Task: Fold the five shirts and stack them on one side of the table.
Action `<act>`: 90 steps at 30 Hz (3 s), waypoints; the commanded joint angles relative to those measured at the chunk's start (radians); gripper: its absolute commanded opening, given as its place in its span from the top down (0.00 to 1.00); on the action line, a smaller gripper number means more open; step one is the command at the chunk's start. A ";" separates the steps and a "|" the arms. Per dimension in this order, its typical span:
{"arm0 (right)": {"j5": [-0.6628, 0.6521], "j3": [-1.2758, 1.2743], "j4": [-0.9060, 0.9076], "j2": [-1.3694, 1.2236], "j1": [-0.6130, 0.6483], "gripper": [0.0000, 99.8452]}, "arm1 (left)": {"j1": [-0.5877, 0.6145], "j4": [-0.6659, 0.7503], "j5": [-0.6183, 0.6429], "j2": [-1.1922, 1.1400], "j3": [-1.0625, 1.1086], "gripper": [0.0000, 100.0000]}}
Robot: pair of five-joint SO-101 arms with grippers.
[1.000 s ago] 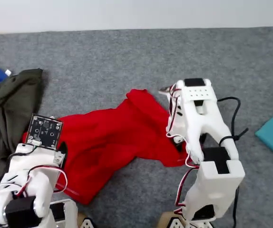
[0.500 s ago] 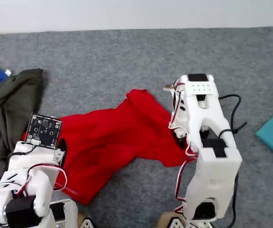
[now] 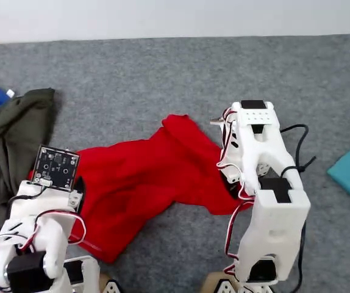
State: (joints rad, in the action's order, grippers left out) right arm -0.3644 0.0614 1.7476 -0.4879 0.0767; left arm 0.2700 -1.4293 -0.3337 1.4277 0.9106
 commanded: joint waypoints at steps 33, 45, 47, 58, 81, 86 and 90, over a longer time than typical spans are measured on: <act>-0.012 0.003 -0.007 0.203 -0.104 0.75 | -0.011 0.069 0.009 0.002 0.042 0.81; -0.058 0.005 0.033 0.053 -0.073 0.84 | -0.011 0.068 0.009 0.002 0.042 0.81; -0.058 0.005 0.033 0.047 -0.056 0.84 | -0.011 0.068 0.009 0.002 0.042 0.81; -0.060 0.011 0.012 -0.054 -0.054 0.93 | -0.011 0.071 0.009 0.002 0.071 0.81; -0.126 0.064 0.019 0.530 -0.088 0.99 | -0.011 0.074 0.015 -0.011 0.047 0.81; -0.124 0.061 0.010 0.536 -0.143 0.99 | -0.110 0.069 0.011 -0.189 0.008 0.88; -0.124 0.061 0.010 0.524 -0.139 0.99 | -0.203 0.021 0.011 -0.417 -0.140 0.88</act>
State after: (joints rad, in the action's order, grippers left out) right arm -0.4856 0.0767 1.7492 -0.0031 -0.0506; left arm 0.1227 -1.3802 -0.3276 1.1577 0.8968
